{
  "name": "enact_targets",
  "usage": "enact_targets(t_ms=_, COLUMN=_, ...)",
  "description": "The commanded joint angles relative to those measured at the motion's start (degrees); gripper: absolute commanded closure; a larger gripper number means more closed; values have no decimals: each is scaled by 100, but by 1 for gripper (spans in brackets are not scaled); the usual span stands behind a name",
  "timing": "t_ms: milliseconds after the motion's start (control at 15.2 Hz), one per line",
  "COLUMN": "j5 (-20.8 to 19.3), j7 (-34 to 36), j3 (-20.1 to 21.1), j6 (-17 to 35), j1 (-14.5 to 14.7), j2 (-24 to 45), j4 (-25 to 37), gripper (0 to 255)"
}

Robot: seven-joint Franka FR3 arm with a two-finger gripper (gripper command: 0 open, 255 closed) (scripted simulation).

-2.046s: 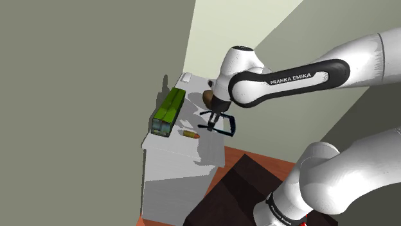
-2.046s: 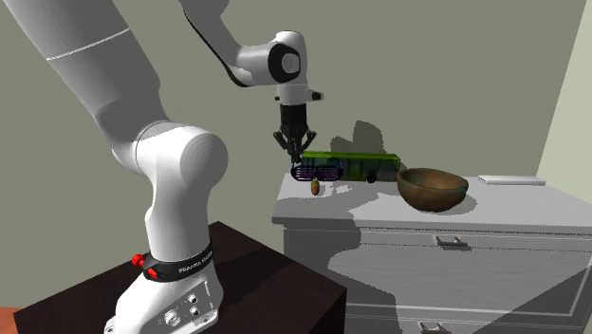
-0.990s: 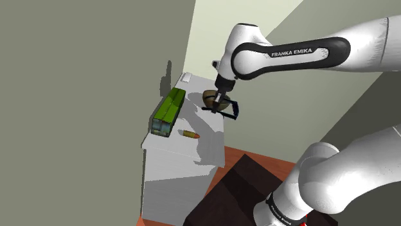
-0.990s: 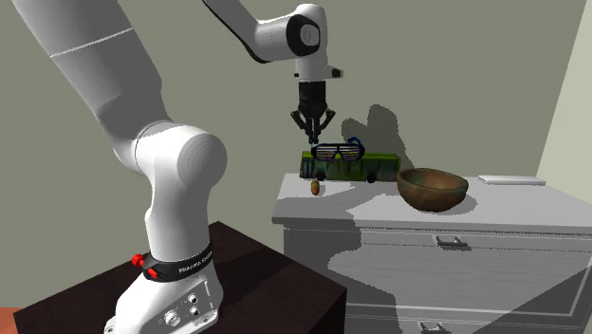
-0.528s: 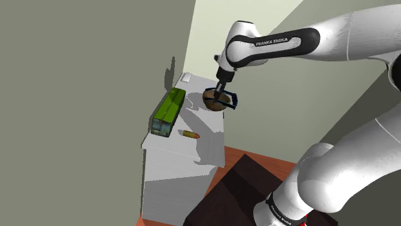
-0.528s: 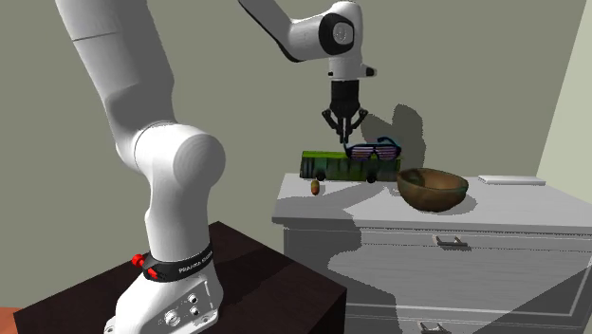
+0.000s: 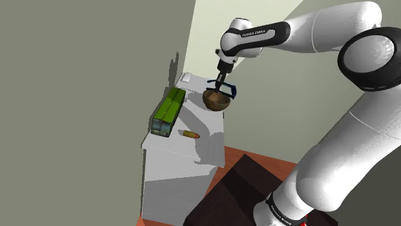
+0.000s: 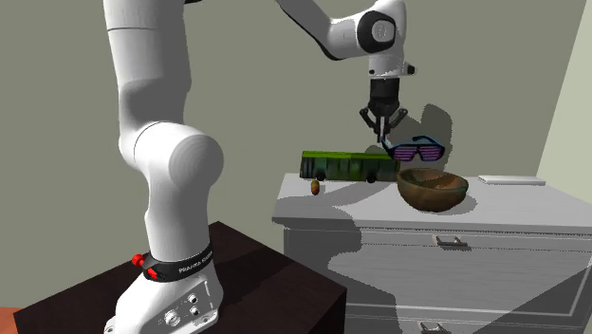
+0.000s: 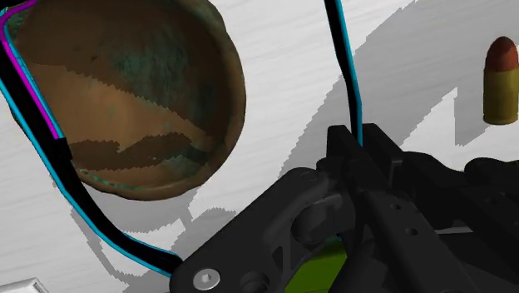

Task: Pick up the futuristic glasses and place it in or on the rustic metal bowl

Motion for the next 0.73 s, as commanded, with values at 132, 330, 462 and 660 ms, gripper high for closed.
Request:
enact_targets(t_ms=132, j5=289, j7=-516, j3=-186, j6=-222, j1=-224, j2=760, j4=945, gripper=255)
enact_targets(t_ms=330, j5=462, j7=-759, j3=-240, j6=-303, j1=-376, j2=1198, j4=1436, gripper=255)
enact_targets(t_ms=462, j5=478, j7=-769, j3=-234, j6=-160, j1=-379, j2=1233, j4=1325, gripper=255)
enact_targets(t_ms=660, j5=507, j7=-788, j3=-226, j6=53, j1=-383, j2=1295, j4=1171, gripper=255)
